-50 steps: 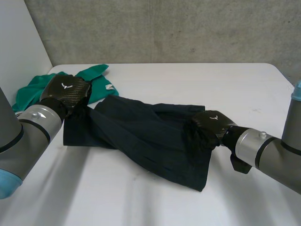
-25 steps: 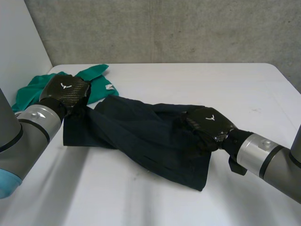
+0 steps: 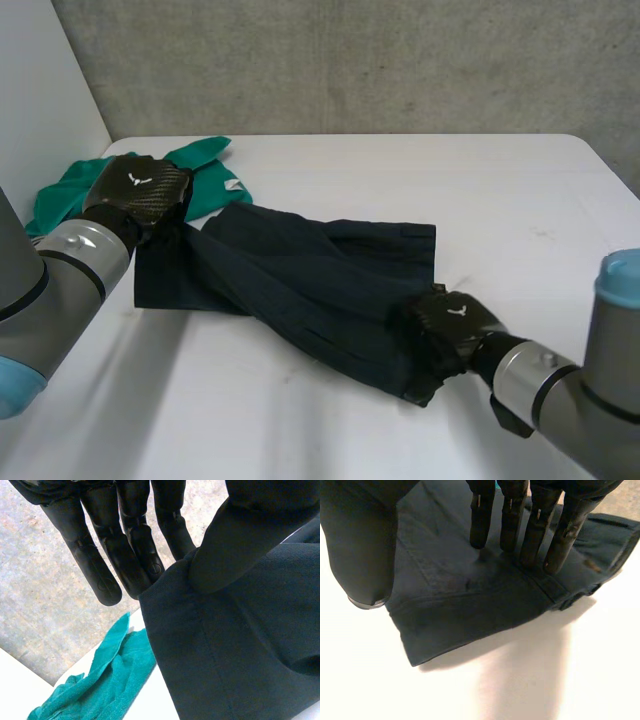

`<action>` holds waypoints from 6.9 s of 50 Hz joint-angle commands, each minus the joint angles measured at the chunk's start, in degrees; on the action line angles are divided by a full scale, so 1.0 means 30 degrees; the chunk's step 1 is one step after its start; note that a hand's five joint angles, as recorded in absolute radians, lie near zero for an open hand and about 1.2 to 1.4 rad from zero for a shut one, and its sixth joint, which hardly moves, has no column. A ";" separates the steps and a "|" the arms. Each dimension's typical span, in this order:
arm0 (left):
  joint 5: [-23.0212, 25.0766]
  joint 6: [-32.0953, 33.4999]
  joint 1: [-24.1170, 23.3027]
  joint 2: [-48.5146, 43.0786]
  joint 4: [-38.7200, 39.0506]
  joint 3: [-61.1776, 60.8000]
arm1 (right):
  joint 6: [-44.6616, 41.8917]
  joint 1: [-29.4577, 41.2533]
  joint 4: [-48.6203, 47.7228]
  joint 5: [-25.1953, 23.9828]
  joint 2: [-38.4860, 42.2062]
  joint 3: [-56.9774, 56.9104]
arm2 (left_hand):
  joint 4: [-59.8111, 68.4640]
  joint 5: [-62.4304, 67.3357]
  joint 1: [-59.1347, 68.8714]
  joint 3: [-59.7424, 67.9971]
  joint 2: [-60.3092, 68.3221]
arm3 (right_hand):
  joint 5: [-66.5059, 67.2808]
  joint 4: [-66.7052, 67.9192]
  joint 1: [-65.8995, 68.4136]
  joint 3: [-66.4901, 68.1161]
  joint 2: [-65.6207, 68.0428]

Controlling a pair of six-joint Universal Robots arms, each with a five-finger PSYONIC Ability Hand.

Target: Fold the laundry.

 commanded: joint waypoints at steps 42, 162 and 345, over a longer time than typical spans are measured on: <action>0.0029 -0.2004 -0.0322 -0.0113 -0.4015 0.3049 | -0.9780 0.0045 1.1453 0.2592 0.0795 -1.4214 | 0.3779 0.4201 0.5151 0.3911 0.3831 | 1.7973 1.7925 1.8860 1.7883 1.7761; -0.1260 0.1746 -0.4891 -0.0821 0.9699 0.0352 | -0.0650 -0.0804 0.2369 0.4086 0.3733 -0.9677 | 0.3779 0.4201 0.5151 0.3911 0.3831 | -0.5361 -0.5409 -0.4473 -0.5450 -0.5572; 0.3457 0.0193 -0.2462 -0.9718 -0.0790 0.7556 | -1.4759 -0.0891 0.8024 0.2562 -0.1541 -0.1441 | -1.0463 -1.0041 -0.9091 -1.0332 -1.0411 | 1.7973 1.7925 1.8860 1.7883 1.7761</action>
